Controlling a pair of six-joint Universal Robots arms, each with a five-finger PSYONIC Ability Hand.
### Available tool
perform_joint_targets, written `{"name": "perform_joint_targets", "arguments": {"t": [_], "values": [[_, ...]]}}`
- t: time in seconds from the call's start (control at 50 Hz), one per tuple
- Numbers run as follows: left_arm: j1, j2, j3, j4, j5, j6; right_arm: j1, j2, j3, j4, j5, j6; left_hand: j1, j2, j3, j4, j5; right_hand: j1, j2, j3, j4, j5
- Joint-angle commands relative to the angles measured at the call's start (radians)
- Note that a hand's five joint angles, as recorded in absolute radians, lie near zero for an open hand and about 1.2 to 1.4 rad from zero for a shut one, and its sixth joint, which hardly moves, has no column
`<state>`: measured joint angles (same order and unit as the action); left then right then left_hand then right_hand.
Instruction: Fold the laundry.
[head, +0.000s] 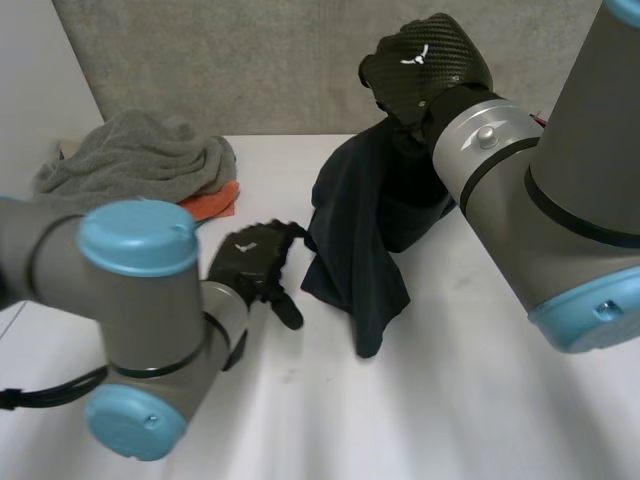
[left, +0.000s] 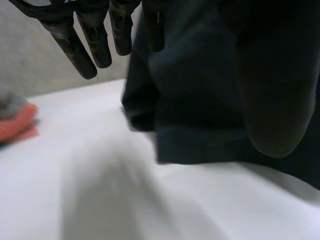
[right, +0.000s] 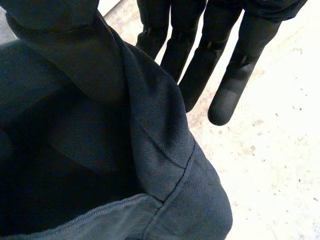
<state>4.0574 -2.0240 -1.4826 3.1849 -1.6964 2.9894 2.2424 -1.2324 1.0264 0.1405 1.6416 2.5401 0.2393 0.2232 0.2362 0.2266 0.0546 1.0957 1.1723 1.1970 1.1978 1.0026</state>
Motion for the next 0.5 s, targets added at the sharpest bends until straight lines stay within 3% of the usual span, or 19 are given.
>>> {"name": "perform_joint_targets", "arguments": {"t": [0.02, 0.14, 0.28, 0.5], "values": [[-0.072, -0.163, 0.174, -0.120, 0.032, -0.135, 0.068, -0.035, -0.014, 0.031, 0.046, -0.009, -0.029, -0.013, -0.026, -0.016, -0.019, 0.301, 0.224, 0.199, 0.198, 0.219], [-0.101, -0.226, 0.268, -0.209, 0.059, -0.352, 0.098, -0.067, 0.000, 0.037, 0.081, -0.009, -0.055, -0.039, -0.052, -0.043, -0.045, 0.301, 0.224, 0.199, 0.198, 0.219], [-0.106, -0.208, 0.281, -0.209, 0.087, -0.523, 0.117, -0.085, 0.032, 0.037, 0.107, 0.000, -0.035, -0.019, -0.032, -0.022, -0.025, 0.301, 0.224, 0.199, 0.198, 0.219], [-0.143, -0.179, 0.265, -0.206, 0.135, -0.622, 0.138, -0.101, 0.086, 0.005, 0.119, -0.001, -0.017, -0.001, -0.014, -0.004, -0.007, 0.301, 0.224, 0.199, 0.198, 0.219]]}}
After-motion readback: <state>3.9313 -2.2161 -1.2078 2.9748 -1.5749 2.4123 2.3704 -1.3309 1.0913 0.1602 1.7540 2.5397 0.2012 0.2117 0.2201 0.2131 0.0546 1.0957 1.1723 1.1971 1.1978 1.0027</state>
